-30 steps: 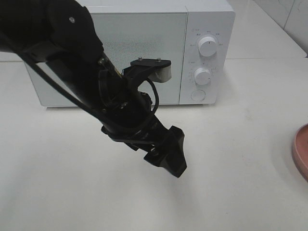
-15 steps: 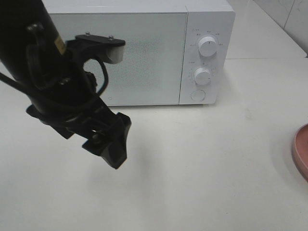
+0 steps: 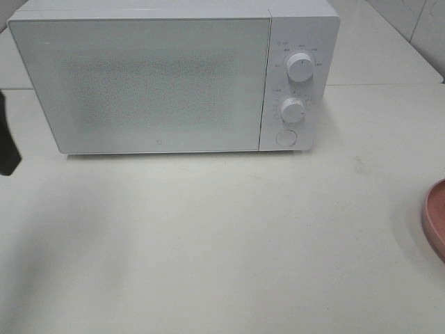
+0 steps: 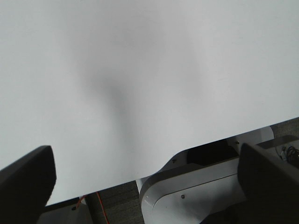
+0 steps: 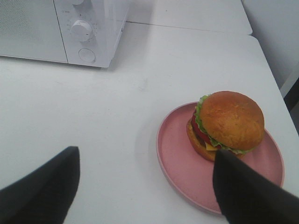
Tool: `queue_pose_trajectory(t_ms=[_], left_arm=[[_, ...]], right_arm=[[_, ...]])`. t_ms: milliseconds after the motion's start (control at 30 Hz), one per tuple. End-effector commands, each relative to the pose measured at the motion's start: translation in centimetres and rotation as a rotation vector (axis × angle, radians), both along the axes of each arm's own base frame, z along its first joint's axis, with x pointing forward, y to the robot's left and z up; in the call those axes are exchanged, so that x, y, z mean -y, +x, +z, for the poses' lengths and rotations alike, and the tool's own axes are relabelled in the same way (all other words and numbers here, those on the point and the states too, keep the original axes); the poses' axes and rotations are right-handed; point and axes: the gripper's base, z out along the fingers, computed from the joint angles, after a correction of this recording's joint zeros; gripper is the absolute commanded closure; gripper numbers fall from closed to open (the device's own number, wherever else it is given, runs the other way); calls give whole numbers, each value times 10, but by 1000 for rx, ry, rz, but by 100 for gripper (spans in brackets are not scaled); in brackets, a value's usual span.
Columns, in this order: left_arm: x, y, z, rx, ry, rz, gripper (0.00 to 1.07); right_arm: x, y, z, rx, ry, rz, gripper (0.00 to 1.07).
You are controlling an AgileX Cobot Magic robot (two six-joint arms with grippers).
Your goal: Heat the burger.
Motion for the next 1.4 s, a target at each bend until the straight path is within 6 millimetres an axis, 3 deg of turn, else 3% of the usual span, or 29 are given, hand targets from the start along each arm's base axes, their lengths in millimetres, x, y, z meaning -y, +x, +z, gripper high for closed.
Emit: queue_pose_trajectory(t_ms=[33,200,233,267,300,333,400,500,567,600,667,1067,1400], left_arm=[[-31,-23,-5,-18,5,111,8],[-51,-47,-9,7,28,180,8],[-57,-61,-13,38,39,196,8],[-57,-61,-13,38,39,196,8],[-60,-76,-16,78,41,209,8],[-60,-76,-16,78,41,209,8],[-60,-95,-19,150,31,215,8],[-60,-100,-20,169,29,217,8],[-61,-124,-27,265,21,222,8],[-61,-124,-27,265,21,222,8],[-61,-143,-34,318,11,231,8],[-64,-192,-23,651,-26,246,8],[-64,-221,-19,833,-58,245,8]], right_arm=[[0,-4,0,25,-4,-4,31],[0,-4,0,25,-4,-4,31],[0,-4,0,25,-4,-4,31],[0,-4,0,25,-4,-4,31],[0,-4,0,25,-4,-4,31],[0,-4,0,25,-4,-4,31],[0,-4,0,25,-4,-4,31],[0,-4,0,25,-4,-4,31],[0,-4,0,25,-4,-4,31],[0,-4,0,25,-4,-4,31],[0,-4,0,25,-4,-4,31],[0,-4,0,25,-4,-4,31],[0,-4,0,25,-4,-4,31]])
